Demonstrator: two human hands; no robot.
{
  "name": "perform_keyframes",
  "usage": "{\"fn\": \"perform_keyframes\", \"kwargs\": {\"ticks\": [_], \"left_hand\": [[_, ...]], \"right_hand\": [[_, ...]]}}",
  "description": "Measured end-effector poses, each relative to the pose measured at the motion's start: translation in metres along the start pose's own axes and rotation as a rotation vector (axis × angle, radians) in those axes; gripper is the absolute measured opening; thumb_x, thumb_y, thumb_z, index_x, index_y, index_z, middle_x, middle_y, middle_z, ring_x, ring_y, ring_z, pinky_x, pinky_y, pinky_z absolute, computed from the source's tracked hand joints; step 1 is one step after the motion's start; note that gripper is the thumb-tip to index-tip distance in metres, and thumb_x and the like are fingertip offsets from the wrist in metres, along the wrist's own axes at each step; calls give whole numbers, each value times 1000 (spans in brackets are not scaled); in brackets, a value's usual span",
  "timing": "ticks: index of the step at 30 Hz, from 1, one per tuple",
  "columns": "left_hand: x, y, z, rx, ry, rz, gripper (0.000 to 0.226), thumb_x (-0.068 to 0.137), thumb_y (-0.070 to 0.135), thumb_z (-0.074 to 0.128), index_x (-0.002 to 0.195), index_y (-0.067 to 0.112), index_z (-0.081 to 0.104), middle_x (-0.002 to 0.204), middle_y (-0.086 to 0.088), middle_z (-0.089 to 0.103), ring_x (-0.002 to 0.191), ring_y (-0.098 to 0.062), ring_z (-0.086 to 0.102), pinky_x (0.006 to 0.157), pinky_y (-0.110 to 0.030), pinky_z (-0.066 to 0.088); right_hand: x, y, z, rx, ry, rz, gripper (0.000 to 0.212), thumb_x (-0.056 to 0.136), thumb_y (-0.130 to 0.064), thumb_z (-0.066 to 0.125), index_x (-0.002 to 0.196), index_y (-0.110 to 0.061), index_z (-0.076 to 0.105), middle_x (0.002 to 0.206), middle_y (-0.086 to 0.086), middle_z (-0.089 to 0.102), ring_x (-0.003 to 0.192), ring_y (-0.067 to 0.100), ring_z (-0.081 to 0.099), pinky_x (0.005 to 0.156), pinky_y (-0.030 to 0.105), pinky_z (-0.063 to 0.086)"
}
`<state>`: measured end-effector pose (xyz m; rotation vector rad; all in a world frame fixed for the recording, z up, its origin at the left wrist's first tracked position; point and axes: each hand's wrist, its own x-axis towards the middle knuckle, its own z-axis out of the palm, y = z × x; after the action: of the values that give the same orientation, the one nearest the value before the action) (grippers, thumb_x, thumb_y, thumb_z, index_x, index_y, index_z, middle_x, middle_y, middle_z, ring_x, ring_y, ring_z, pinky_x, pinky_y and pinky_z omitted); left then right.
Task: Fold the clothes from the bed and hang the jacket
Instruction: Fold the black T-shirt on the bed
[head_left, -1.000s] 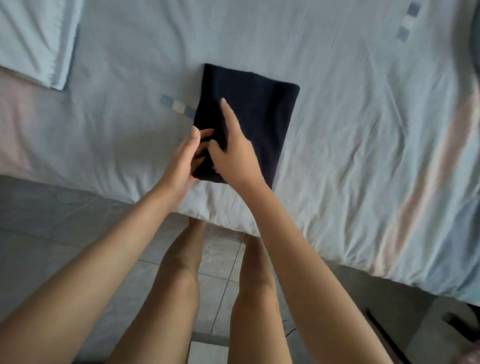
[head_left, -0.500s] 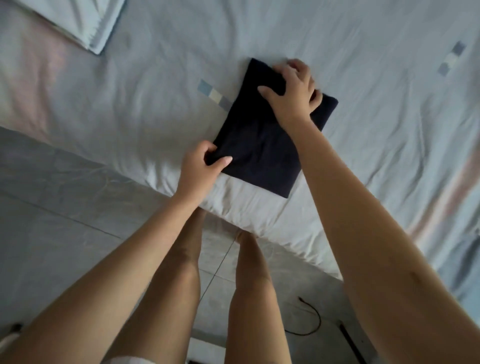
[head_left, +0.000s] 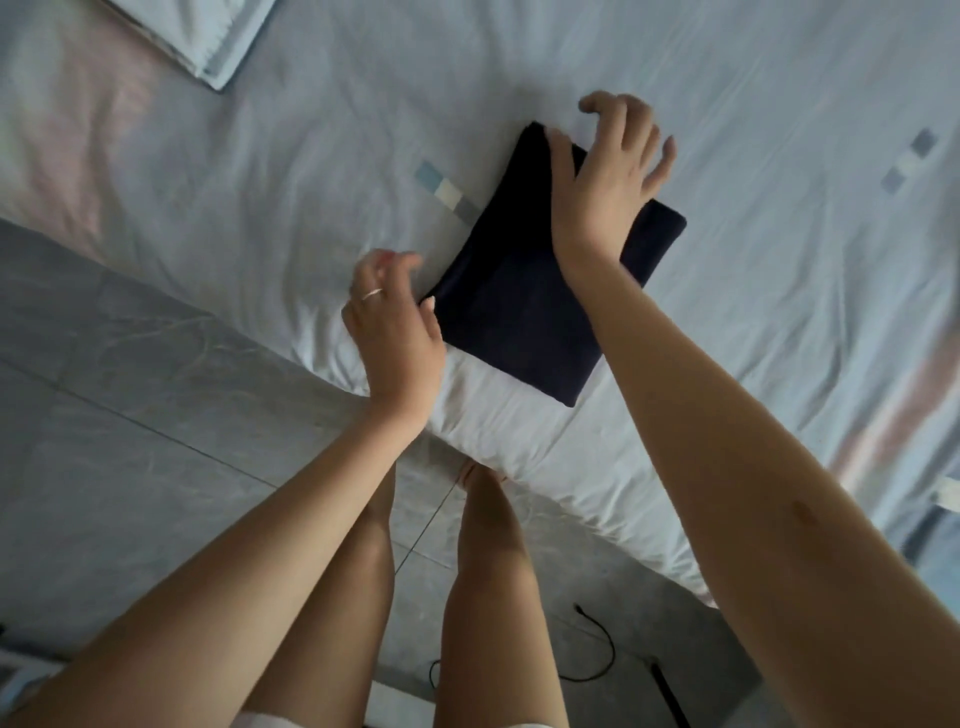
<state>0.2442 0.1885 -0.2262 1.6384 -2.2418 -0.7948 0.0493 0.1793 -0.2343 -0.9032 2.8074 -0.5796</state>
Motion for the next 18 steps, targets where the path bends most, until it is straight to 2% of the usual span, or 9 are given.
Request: {"fn": "perform_keyframes", "kwargs": {"ticks": [2,4,6,7,8,10,13,15,18], "left_hand": [[-3,3,4,120,-101,280,40,90,8,50,130,13,51,140,-7,44,127,-21,44,100,-37,31],[-6,-1,12,229,-292,449,48,97,25,37,142,10,41,151,-7,35,139,-20,32,108,-41,22],[-9,-9,20,326,-452,472,59,95,41,28,144,8,36,154,-10,29,143,-22,23,113,-51,12],[-8,-14,23,370,-488,469,64,94,46,27,145,8,35,155,-10,27,144,-23,21,113,-56,8],[-6,-16,25,399,-509,461,68,93,51,25,147,9,30,157,-9,23,146,-23,16,113,-58,4],[0,-16,27,414,-530,438,76,92,57,24,152,13,11,160,-3,9,148,-22,5,113,-56,-2],[4,-11,23,402,-572,407,81,91,60,25,152,17,-7,161,1,-6,147,-20,-7,114,-55,-7],[4,-8,20,401,-604,403,83,91,60,27,151,17,-12,160,2,-11,147,-20,-11,115,-55,-7],[6,-6,17,410,-622,388,89,89,64,31,150,16,-13,160,1,-13,147,-21,-12,115,-55,-7]], "right_hand": [[-30,5,-1,21,86,-232,31,96,-22,48,123,-13,59,130,8,55,126,22,47,116,41,18],[-62,11,-1,35,-130,-516,42,97,-19,45,137,-7,48,145,12,44,137,26,35,117,39,17],[-79,28,4,-111,-384,-832,51,100,-32,35,147,-11,33,154,10,31,143,25,25,119,38,16],[-77,38,6,-213,-432,-930,54,101,-40,30,149,-14,29,155,8,29,144,23,24,119,39,16],[-69,46,7,-287,-441,-944,56,100,-45,28,149,-18,29,155,6,29,143,22,26,118,39,15],[-45,60,7,-371,-379,-777,55,99,-48,29,149,-25,28,155,2,29,143,21,27,117,40,9],[-7,72,-8,-412,-362,-284,57,100,-50,21,152,-30,10,161,-2,10,148,21,10,116,49,-6],[-3,69,-18,-362,-312,-69,61,101,-49,18,153,-21,4,161,1,3,148,21,1,118,50,-8],[-33,57,-30,-297,-153,-309,60,101,-44,27,152,-12,19,158,9,18,147,24,14,118,44,-1]]}}
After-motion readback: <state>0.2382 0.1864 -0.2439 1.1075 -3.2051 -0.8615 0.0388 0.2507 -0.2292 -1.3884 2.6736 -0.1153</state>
